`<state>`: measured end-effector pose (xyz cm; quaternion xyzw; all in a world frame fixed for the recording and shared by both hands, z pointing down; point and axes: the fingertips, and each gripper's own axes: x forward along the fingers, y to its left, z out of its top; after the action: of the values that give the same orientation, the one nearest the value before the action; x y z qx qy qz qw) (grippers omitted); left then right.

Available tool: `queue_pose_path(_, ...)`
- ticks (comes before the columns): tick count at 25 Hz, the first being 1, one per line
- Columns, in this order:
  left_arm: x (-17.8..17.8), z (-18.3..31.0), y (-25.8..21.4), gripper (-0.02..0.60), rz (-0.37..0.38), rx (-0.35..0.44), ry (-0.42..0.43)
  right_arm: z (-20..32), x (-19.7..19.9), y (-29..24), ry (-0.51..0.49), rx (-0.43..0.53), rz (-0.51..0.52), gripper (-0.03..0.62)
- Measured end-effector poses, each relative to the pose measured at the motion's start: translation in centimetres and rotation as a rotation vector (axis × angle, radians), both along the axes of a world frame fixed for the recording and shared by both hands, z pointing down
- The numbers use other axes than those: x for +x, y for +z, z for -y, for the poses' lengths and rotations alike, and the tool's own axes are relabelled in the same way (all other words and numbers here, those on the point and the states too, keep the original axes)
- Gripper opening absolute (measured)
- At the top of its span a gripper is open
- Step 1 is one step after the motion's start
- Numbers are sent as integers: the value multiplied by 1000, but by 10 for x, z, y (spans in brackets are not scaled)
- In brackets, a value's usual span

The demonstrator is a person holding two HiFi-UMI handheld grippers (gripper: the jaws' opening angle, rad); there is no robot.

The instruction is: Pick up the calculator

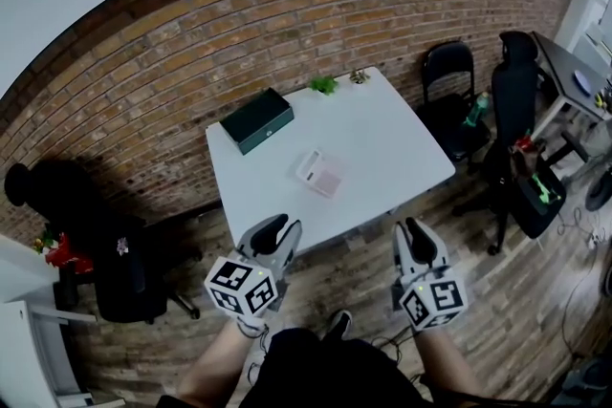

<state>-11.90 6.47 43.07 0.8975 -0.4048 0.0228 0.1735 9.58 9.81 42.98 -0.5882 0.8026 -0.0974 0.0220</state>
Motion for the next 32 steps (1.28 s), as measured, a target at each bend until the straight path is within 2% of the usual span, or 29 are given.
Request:
queue_pose_path(9, 0, 19, 3, 112, 28, -15, -54, 32, 2, 4, -52, -5, 23, 100)
queue_pose_path(16, -4, 50, 15, 112, 43, -44, -40, 61, 1, 10, -42, -19, 21, 91)
queue_pose_path(26, -3, 141, 40, 112, 23, -76, 26, 134, 4, 12, 24, -32, -18, 91)
queue_pose_path(32, -22, 204, 80, 112, 14, -154, 30, 188, -8, 22, 43, -70, -28, 89)
